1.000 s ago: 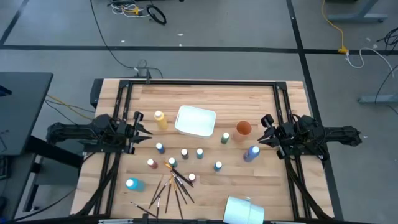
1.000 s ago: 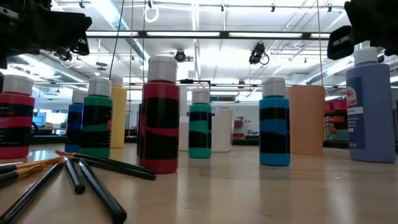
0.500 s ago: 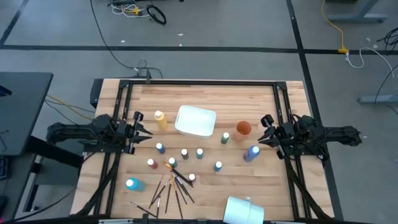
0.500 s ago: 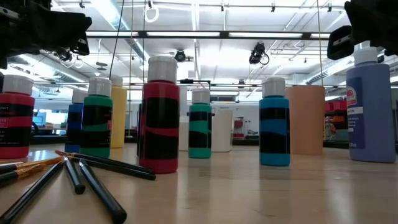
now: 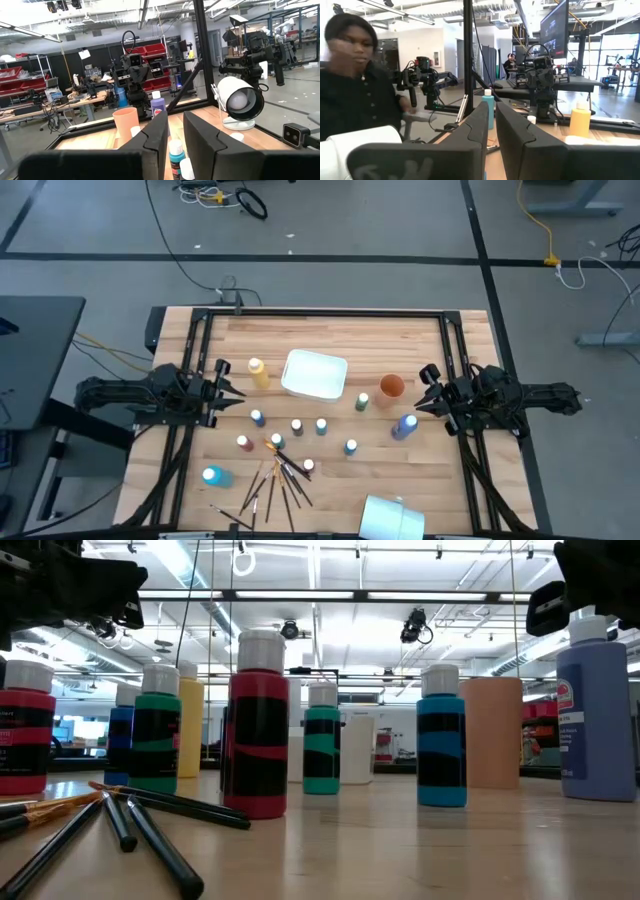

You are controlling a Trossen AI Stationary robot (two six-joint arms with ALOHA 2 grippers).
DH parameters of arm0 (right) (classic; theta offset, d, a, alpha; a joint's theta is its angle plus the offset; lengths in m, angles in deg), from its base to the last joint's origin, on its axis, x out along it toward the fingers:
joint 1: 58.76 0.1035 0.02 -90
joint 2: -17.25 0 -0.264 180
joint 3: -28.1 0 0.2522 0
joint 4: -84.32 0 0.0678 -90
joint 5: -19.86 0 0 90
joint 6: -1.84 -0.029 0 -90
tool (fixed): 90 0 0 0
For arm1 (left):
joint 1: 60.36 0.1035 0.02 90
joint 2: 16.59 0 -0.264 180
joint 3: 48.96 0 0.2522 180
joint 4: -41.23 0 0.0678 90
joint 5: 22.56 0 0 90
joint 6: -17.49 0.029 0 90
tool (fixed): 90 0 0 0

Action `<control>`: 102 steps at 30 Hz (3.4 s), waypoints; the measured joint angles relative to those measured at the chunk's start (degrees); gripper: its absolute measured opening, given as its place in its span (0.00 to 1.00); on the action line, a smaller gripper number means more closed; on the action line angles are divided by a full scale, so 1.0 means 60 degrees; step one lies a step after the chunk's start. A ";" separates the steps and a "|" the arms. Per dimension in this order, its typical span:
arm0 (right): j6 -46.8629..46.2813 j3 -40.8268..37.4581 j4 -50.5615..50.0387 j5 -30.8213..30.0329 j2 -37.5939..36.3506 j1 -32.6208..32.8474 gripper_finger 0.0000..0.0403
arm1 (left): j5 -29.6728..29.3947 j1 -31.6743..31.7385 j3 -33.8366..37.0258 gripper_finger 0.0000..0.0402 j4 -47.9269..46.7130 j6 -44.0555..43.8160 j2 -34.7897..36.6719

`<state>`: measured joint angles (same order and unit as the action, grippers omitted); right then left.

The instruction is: Pick & Place Paint Supplies

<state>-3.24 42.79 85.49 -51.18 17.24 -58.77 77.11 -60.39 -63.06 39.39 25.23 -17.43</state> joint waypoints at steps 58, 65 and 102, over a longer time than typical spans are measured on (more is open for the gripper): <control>0.0000 0.0000 -0.0001 -0.0002 0.0000 0.0000 0.10 | 0.0000 0.0000 0.0001 0.18 0.0000 0.0000 0.0002; 0.0000 0.0000 -0.0003 -0.0003 0.0000 0.0000 0.10 | 0.0000 -0.0001 -0.0002 0.18 0.0000 0.0000 0.0001; 0.1762 0.0007 0.2443 -0.3734 0.1098 0.0000 0.29 | -0.3820 0.0002 -0.0363 0.34 0.0365 0.0367 -0.0188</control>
<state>7.33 42.83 100.15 -73.59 23.83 -58.77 54.19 -60.37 -65.24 41.58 27.43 -18.56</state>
